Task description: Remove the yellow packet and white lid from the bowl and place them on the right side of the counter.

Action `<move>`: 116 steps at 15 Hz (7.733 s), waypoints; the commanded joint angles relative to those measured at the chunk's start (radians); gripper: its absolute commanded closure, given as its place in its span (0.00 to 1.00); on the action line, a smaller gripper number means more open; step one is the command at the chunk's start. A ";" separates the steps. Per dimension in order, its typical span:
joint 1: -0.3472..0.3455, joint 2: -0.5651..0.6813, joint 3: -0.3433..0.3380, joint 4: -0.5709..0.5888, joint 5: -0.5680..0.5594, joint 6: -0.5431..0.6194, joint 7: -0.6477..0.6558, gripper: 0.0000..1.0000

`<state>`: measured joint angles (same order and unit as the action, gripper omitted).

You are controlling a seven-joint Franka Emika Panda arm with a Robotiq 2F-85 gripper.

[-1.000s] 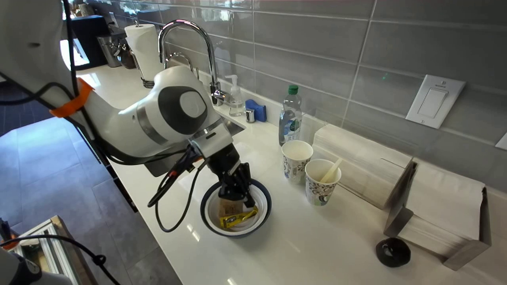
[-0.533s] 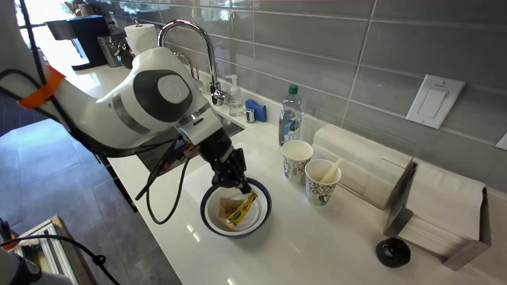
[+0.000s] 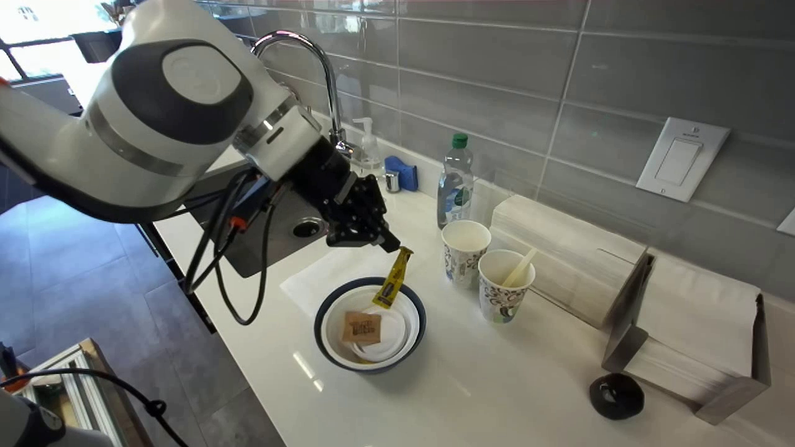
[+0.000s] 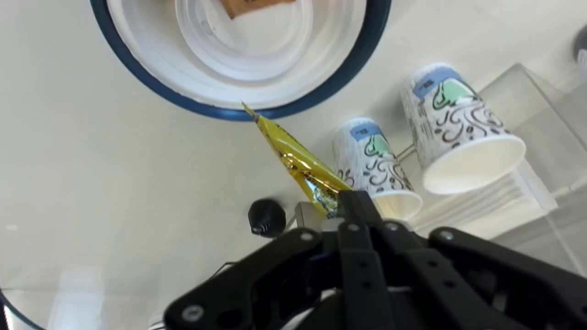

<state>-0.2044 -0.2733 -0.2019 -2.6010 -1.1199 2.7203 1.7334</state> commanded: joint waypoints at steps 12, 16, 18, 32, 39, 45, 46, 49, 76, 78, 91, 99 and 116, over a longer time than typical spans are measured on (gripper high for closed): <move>-0.187 0.273 -0.052 0.274 -0.459 0.029 0.216 1.00; -0.197 0.435 -0.074 0.382 -0.459 0.029 0.201 1.00; -0.201 0.506 -0.080 0.424 -0.435 0.033 0.180 1.00; -0.152 0.452 -0.011 0.257 0.146 0.003 -0.180 0.05; -0.046 0.294 -0.028 0.139 0.340 0.002 -0.319 0.00; -0.026 0.213 -0.009 0.047 0.536 -0.006 -0.618 0.00; -0.021 0.204 -0.006 0.034 0.609 -0.010 -0.700 0.00; -0.010 0.187 0.001 0.024 0.775 -0.063 -0.881 0.00; 0.008 0.332 0.016 0.105 0.943 -0.180 -1.147 0.44; 0.008 0.346 0.014 0.110 0.948 -0.175 -1.163 0.46; 0.020 0.308 0.001 0.087 0.893 -0.155 -1.154 1.00; -0.012 0.151 0.009 0.060 0.891 -0.243 -1.153 0.99; -0.157 0.286 -0.044 0.298 0.786 -0.164 -1.078 0.99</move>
<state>-0.3500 -0.0918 -0.2283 -2.3805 -0.2971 2.5216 0.6257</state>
